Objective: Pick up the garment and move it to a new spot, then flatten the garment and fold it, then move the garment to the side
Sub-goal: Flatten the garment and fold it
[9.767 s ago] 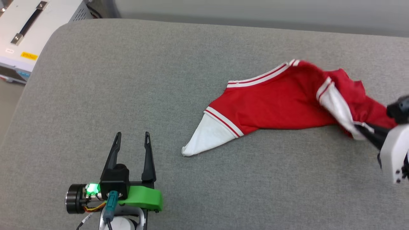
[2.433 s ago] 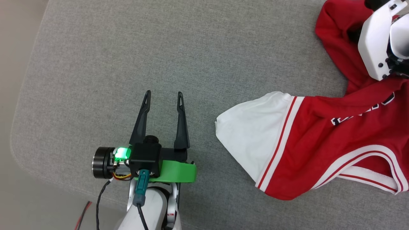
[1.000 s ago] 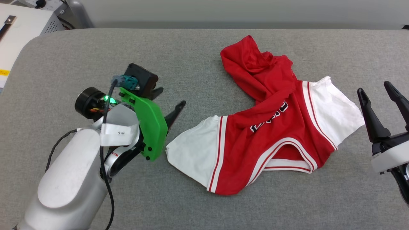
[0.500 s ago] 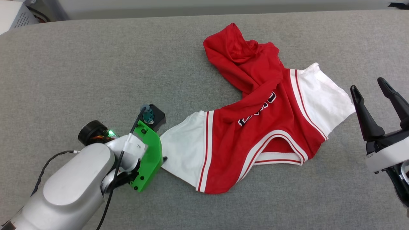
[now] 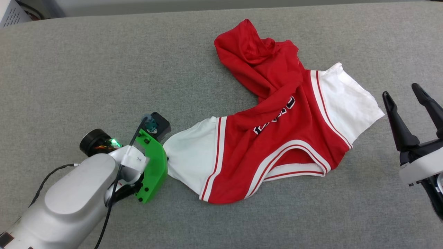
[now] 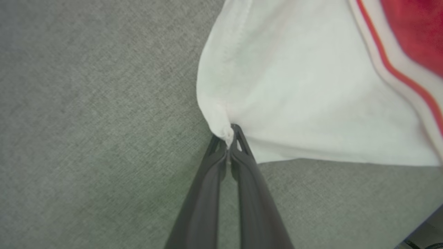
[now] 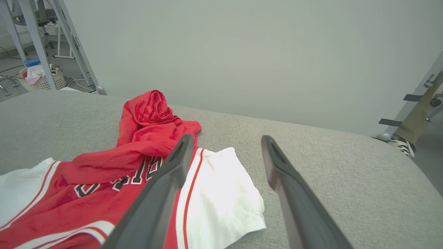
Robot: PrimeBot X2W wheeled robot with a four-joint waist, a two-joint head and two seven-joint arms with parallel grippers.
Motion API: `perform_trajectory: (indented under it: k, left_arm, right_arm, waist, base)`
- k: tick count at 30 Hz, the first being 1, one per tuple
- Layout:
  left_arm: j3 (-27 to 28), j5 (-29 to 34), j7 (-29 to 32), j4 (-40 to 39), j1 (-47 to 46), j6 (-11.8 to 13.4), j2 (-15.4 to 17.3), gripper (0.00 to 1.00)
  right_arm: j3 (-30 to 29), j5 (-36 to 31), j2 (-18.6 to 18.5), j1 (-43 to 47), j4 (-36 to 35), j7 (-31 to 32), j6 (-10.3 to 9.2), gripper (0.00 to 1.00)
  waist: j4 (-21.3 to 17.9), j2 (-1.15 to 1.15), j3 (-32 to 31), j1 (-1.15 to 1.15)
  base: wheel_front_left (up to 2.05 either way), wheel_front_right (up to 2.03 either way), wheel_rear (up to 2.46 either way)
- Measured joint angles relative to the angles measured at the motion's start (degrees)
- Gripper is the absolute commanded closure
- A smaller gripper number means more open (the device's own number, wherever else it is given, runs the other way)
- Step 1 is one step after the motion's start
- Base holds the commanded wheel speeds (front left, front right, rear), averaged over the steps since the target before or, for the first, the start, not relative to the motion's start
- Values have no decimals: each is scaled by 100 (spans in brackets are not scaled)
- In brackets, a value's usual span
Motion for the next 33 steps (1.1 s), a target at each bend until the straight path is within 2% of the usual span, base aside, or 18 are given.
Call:
perform_trajectory:
  k: [4, 9, 15, 18, 23, 28, 33]
  left_arm:
    - [279, -167, -633, 207, 75, 102, 20, 100]
    - [523, -171, -1296, 420, 249, 268, 198, 100]
    - [821, -175, -1845, 565, 352, 487, 434, 100]
    - [956, -187, -1998, 552, 357, 558, 538, 100]
    - [1074, -216, -2149, 371, 357, 673, 603, 100]
    - [1080, -190, -2214, 113, 352, 779, 600, 100]
    - [1026, -83, -2238, -133, 307, 894, 548, 100]
  right_arm:
    - [-263, -9, -97, 34, 81, 0, 0, 0]
    - [-625, -37, -309, 108, 149, 99, 0, 0]
    - [-869, -41, -773, 116, 129, 350, 0, 0]
    - [-811, -32, -1079, -39, 62, 566, 0, 0]
    - [-235, 302, -1699, -434, -80, 1417, 0, 0]
    - [875, 1110, -2320, -842, 9, 2989, 0, 0]
    - [1750, 1784, -2557, -1324, 377, 4134, 0, 0]
  waist:
    - [41, 0, -122, 0]
    - [127, 0, -273, 0]
    - [276, 0, -397, 0]
    - [343, 0, -434, 0]
    - [448, 0, -438, 0]
    - [524, 0, -343, 0]
    - [593, 0, -180, 0]
  base:
    - [0, 0, 0]
    - [0, 0, 0]
    - [0, 0, 0]
    - [0, 0, 0]
    - [0, 0, 0]
    - [0, 0, 0]
    - [0, 0, 0]
